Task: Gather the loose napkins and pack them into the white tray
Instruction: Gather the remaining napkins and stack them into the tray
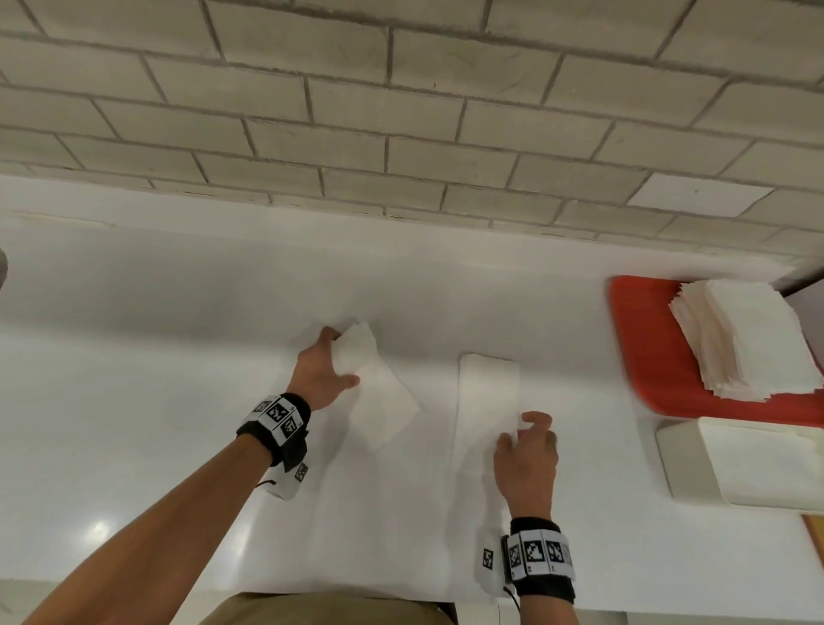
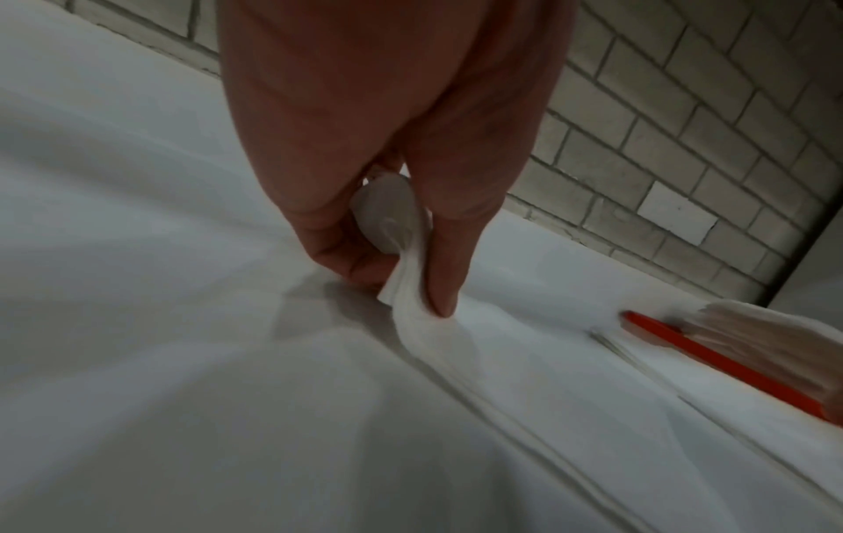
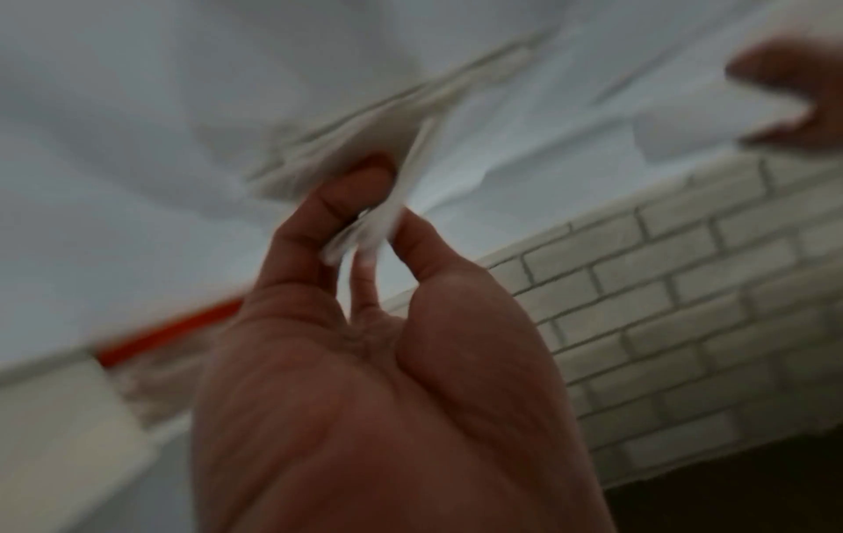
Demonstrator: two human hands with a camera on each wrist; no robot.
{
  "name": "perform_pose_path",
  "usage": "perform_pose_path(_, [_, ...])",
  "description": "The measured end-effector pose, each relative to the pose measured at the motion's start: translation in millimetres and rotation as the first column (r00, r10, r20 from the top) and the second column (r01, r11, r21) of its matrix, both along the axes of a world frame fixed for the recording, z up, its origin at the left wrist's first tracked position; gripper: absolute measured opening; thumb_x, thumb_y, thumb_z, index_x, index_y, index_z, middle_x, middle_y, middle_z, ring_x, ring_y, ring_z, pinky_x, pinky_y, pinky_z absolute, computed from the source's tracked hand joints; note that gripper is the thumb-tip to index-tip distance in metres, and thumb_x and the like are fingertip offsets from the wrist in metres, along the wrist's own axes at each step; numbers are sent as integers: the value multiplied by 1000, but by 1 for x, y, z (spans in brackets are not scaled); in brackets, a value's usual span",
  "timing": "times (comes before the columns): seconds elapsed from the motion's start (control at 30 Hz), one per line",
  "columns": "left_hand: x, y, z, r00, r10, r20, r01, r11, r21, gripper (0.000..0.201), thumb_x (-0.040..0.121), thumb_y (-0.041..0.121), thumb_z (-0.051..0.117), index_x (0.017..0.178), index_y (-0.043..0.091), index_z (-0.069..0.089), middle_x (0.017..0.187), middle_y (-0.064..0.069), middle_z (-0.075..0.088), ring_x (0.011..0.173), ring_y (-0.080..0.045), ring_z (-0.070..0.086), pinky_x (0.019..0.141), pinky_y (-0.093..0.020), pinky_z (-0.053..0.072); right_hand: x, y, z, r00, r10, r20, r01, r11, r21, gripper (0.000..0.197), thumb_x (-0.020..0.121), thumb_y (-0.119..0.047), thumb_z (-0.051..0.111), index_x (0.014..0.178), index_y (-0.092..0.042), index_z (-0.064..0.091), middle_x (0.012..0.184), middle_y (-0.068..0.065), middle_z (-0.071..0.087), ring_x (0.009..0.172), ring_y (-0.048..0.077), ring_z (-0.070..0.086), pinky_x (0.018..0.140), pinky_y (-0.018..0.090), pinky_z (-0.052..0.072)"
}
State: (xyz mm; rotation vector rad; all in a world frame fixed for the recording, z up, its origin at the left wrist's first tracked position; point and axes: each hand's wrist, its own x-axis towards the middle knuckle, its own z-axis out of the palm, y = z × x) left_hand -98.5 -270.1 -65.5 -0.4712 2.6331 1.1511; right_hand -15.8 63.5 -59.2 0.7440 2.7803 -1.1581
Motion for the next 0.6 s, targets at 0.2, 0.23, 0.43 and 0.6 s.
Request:
perform_pose_path(0.2, [-1,2,8,978,-161,132,168,985,-49,64,82,30,89,137,11,62,125,-9,65,121,-32,62,96,-33,49,-19,-22,6,943,-10,334,-111,934,340,93,86,-72,74,139,0,45,136,23,53,125,44,51,100,51,49])
perform_pose_path(0.23, [-1,3,8,980,-158,122,163,986,-34,58,80,34,89,129,12,66,118,-6,64,118,-31,63,94,-32,48,-27,-22,6,928,4,373,-122,948,295,91,88,-70,74,139,0,47,138,22,55,129,43,50,103,50,47])
perform_pose_path(0.43, [-1,-10,12,995,86,52,-98,934,345,66,67,24,94,122,26,56,118,2,69,109,-25,68,95,-51,60,-55,-21,11,945,165,281,-165,986,-23,46,98,-24,75,135,-7,53,123,13,64,120,40,65,98,45,56])
perform_pose_path(0.6, [0,-32,10,996,84,38,-92,909,407,84,69,21,98,135,40,50,119,-2,66,100,-24,70,82,-47,65,-63,-48,59,934,339,-116,-356,845,-399,59,98,-14,77,149,-31,53,133,-13,71,125,11,68,103,31,52])
